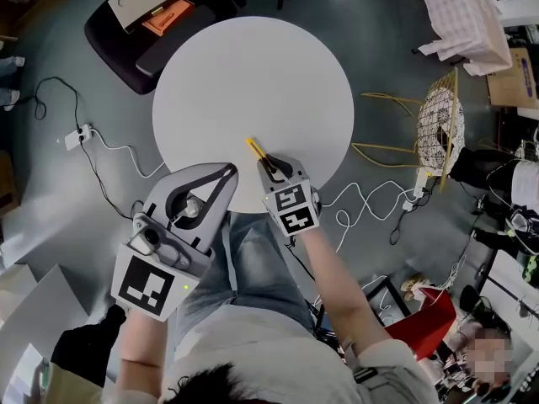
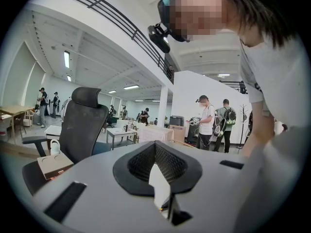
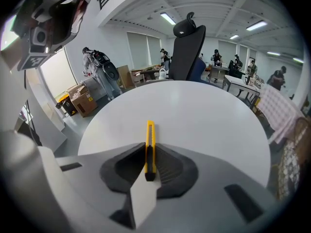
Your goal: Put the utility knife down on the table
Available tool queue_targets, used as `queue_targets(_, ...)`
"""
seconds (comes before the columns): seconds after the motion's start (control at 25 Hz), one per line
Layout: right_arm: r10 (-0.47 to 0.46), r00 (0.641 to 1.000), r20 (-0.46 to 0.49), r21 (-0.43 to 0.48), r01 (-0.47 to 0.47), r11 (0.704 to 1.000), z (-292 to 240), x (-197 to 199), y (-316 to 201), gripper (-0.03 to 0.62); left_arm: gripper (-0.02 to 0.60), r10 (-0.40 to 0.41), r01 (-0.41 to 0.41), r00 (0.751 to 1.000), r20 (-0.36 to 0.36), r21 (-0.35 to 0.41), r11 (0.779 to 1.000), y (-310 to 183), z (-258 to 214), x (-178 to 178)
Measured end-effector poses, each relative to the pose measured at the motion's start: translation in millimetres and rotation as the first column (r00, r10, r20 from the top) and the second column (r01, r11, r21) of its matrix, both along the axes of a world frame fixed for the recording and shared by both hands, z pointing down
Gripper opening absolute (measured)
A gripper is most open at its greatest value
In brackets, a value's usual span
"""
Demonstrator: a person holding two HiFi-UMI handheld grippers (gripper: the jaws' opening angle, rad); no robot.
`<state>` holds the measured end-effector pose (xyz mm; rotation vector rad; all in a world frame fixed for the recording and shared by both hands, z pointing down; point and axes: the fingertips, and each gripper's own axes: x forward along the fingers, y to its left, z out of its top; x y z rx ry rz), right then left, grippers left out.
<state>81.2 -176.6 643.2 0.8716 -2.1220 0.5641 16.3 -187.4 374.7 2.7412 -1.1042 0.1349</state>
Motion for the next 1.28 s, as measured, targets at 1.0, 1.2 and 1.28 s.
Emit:
queue_targets(1.0,0.023,1.000,0.020,0.029,-0.024,0.999,-24,-1,-3,0.075,0.009,-0.005,0.005,1.000,0.012,0.045,0.999,9,-23,-3)
queue_targets(1.2,0.054,0.998,0.039,0.047,-0.055,0.997,-32,-1,-3,0.075,0.009,0.016,-0.017,1.000,0.018,0.054,0.998,13,-26,-3)
queue_targets(1.28,0.063,0.997,0.053,0.064,-0.067,0.996,-38,-2,-3,0.075,0.009,0.027,-0.028,0.999,0.017,0.061,0.998,15,-28,-2)
